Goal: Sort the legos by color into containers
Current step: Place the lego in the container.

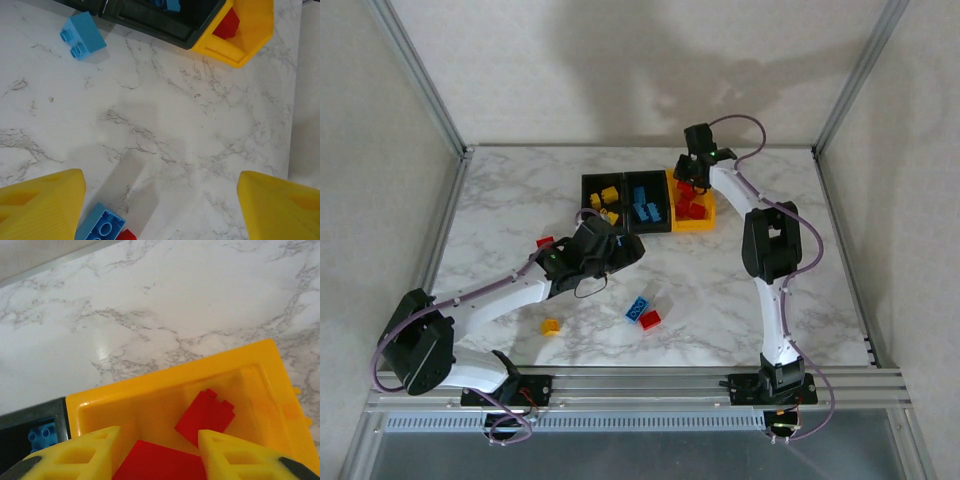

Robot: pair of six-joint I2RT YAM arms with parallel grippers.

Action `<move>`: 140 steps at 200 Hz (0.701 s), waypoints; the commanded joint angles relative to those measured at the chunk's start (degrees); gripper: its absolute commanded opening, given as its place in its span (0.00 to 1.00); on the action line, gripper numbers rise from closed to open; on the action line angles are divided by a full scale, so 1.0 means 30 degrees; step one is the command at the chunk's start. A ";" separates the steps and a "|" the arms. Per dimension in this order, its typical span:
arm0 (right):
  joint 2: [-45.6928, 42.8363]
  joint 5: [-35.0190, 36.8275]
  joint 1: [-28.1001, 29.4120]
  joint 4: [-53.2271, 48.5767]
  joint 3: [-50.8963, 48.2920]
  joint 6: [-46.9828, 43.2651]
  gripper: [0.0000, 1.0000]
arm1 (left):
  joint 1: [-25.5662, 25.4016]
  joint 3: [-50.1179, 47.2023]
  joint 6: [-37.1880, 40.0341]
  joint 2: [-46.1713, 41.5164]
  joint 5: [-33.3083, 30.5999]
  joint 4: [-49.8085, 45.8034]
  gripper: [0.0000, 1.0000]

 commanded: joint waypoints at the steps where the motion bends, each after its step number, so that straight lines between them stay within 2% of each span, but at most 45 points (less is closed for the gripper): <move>1: 0.0620 0.0059 -0.0030 -0.0573 0.1195 -0.0113 0.39 | -0.0144 -0.0144 0.0408 -0.0546 -0.0726 -0.0370 0.79; 113: 0.1012 0.0087 -0.0034 -0.0943 0.2270 -0.0184 0.57 | -0.0144 -0.0558 0.0358 -0.0759 -0.1041 -0.0614 0.79; 140: 0.0039 0.0072 0.0042 -0.1028 0.1922 -0.0382 0.57 | -0.0144 -0.0477 0.0382 -0.0824 -0.1416 -0.0941 0.79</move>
